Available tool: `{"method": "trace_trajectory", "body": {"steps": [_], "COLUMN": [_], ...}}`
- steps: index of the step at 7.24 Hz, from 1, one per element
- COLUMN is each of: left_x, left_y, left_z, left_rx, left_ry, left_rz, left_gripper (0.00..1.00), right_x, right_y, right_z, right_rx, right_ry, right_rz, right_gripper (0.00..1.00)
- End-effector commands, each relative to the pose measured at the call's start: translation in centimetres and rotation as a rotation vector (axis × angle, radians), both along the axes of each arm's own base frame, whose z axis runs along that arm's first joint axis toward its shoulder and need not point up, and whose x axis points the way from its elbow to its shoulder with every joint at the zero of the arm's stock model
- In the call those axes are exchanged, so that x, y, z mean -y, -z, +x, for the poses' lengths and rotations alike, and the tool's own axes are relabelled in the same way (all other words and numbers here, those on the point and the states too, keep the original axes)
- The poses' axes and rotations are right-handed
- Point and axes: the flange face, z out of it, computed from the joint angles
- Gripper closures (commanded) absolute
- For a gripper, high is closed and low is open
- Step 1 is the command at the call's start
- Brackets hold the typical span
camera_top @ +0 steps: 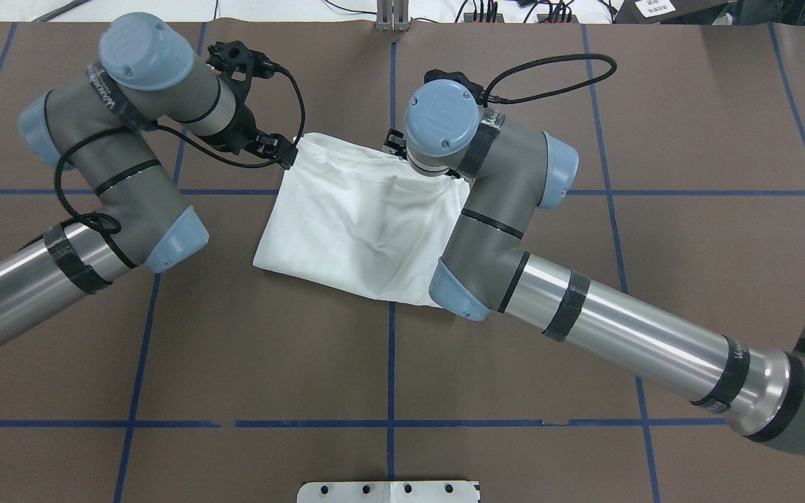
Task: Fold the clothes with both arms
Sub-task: 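Release the left gripper and raise it while the right gripper presses the fold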
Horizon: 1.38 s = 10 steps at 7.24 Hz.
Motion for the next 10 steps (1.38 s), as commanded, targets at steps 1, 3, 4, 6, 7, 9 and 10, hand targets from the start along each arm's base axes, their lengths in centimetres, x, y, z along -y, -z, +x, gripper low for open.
{"method": "trace_trajectory", "body": {"steps": [1, 3, 4, 6, 7, 9, 10], "left_x": [1.4, 1.5, 1.7, 1.7, 1.7, 1.7, 1.6], "left_y": [-0.5, -0.4, -0.4, -0.5, -0.5, -0.5, -0.9], "left_z": [-2.7, -2.9, -3.1, -3.2, -3.2, -3.2, -3.1], "left_rx": [-0.010, -0.011, -0.011, -0.009, -0.008, -0.008, -0.005], "left_ry": [-0.013, -0.010, -0.005, -0.005, -0.004, -0.004, -0.005], "left_rz": [0.004, 0.005, 0.005, 0.003, 0.004, 0.004, 0.000], "left_gripper": [0.00, 0.00, 0.00, 0.00, 0.00, 0.00, 0.00], "right_x": [-0.7, -0.9, -1.0, -1.4, -1.6, -1.6, -1.5], "right_y": [0.0, -0.8, -1.0, -1.1, 0.0, 0.3, 0.4], "right_z": [-1.0, -1.0, -1.0, -1.2, -1.3, -1.3, -1.3], "right_rx": [-0.001, -0.034, -0.025, -0.009, -0.029, -0.021, -0.016], "right_ry": [0.001, -0.049, -0.086, -0.129, -0.138, -0.187, -0.201], "right_rz": [0.006, -0.095, -0.154, -0.278, -0.309, -0.351, -0.356], "right_gripper": [0.11, 0.14, 0.13, 0.13, 0.13, 0.16, 0.34]}}
